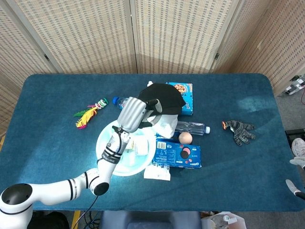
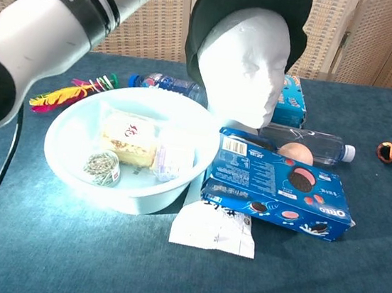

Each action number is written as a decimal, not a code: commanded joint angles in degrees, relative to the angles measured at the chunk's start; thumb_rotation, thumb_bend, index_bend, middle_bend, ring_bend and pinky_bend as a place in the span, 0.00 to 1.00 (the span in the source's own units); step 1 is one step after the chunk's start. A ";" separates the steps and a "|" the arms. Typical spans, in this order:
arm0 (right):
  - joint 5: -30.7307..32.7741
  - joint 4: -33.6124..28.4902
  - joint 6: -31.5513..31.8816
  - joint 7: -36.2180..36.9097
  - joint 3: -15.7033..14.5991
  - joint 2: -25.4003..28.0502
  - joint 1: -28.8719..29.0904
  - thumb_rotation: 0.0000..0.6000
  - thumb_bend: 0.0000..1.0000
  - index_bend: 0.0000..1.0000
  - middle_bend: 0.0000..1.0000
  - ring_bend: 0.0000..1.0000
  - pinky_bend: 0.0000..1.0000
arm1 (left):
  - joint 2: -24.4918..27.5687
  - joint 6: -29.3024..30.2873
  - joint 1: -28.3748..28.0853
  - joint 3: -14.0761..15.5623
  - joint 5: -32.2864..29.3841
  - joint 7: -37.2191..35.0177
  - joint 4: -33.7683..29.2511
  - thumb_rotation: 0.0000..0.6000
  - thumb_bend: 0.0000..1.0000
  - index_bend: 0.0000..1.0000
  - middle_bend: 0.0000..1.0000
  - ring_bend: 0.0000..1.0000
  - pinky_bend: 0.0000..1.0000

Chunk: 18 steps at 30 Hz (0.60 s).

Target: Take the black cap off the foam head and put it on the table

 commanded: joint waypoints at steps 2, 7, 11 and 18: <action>-0.08 -0.03 0.03 0.07 0.07 0.10 0.08 1.00 0.24 0.34 0.31 0.22 0.30 | -0.44 -1.15 -2.34 -2.57 -3.11 1.94 2.70 1.00 0.36 0.61 1.00 1.00 1.00; 0.05 -0.04 -0.02 0.19 0.12 0.24 0.10 1.00 0.24 0.35 0.31 0.22 0.30 | -0.73 -1.87 -4.39 -5.10 -6.90 2.85 6.11 1.00 0.36 0.61 1.00 1.00 1.00; 0.34 0.10 -0.04 0.46 0.15 0.29 0.00 1.00 0.24 0.34 0.31 0.22 0.30 | -0.01 -1.49 -4.87 -5.80 -8.06 2.79 8.08 1.00 0.36 0.60 1.00 1.00 1.00; 0.28 0.25 -0.44 0.56 0.18 0.33 0.27 1.00 0.24 0.35 0.31 0.22 0.30 | 2.04 -0.41 -4.33 -5.93 -9.11 1.66 11.66 1.00 0.36 0.60 1.00 1.00 1.00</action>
